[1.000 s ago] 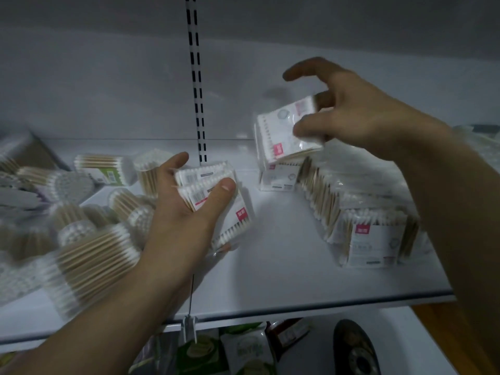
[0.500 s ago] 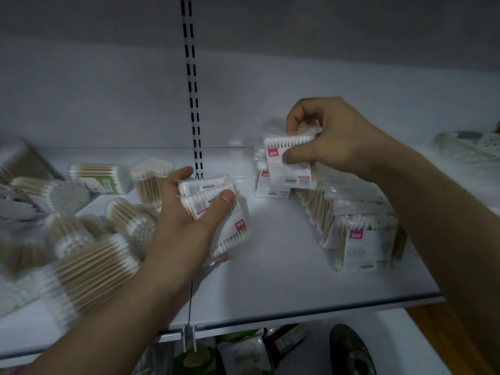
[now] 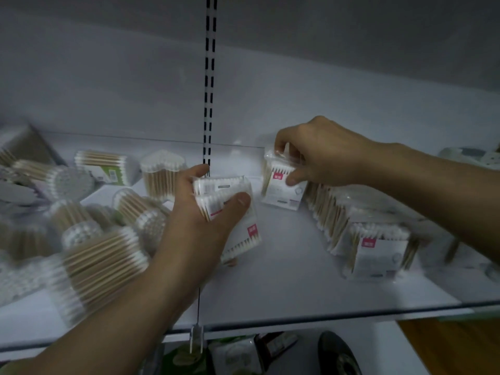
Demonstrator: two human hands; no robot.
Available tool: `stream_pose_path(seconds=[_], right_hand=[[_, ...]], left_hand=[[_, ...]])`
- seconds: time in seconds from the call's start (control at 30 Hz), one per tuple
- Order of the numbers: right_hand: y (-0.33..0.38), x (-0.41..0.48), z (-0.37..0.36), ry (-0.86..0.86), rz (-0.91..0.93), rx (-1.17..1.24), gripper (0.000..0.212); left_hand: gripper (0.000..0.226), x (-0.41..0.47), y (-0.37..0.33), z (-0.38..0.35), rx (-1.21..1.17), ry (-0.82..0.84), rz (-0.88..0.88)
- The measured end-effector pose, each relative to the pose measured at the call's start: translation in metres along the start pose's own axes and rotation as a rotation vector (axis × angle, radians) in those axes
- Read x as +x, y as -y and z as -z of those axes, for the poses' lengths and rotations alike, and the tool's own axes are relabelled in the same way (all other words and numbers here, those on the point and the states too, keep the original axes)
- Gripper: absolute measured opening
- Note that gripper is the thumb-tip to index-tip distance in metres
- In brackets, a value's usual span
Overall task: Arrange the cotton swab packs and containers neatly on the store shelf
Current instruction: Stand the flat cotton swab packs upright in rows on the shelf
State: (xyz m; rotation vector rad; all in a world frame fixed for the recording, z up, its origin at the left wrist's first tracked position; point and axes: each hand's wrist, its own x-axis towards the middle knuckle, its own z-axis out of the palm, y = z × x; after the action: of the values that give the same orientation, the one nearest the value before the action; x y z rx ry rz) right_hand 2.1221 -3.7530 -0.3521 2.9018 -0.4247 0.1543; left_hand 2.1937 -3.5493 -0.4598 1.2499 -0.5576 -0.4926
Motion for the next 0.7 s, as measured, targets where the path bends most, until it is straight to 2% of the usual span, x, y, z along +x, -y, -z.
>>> stream_pose_path(seconds=[0.07, 0.13, 0.23, 0.33, 0.5, 0.57, 0.7], right_hand=[[-0.002, 0.006, 0.002, -0.002, 0.002, -0.026, 0.055], [-0.004, 0.011, 0.001, 0.035, -0.013, -0.048, 0.065], [-0.004, 0.017, -0.002, 0.049, -0.001, -0.060, 0.081], [-0.002, 0.021, -0.002, 0.082, 0.033, -0.068, 0.076], [0.003, 0.023, 0.000, 0.254, 0.027, -0.090, 0.060], [0.002, 0.025, 0.004, 0.272, 0.036, -0.118, 0.058], [0.001, 0.029, 0.016, 0.269, 0.015, -0.119, 0.061]], left_hand=[[0.059, 0.000, 0.001, 0.000, 0.001, 0.006, -0.006], [0.053, 0.000, 0.002, 0.000, 0.006, 0.013, -0.010], [0.065, -0.001, 0.001, 0.000, 0.006, 0.030, -0.019], [0.074, -0.001, 0.002, 0.000, 0.025, 0.037, -0.041], [0.072, -0.001, 0.003, 0.002, 0.040, 0.041, -0.043], [0.069, -0.001, 0.004, 0.002, 0.042, 0.040, -0.048], [0.076, -0.001, 0.003, 0.002, 0.050, 0.050, -0.059]])
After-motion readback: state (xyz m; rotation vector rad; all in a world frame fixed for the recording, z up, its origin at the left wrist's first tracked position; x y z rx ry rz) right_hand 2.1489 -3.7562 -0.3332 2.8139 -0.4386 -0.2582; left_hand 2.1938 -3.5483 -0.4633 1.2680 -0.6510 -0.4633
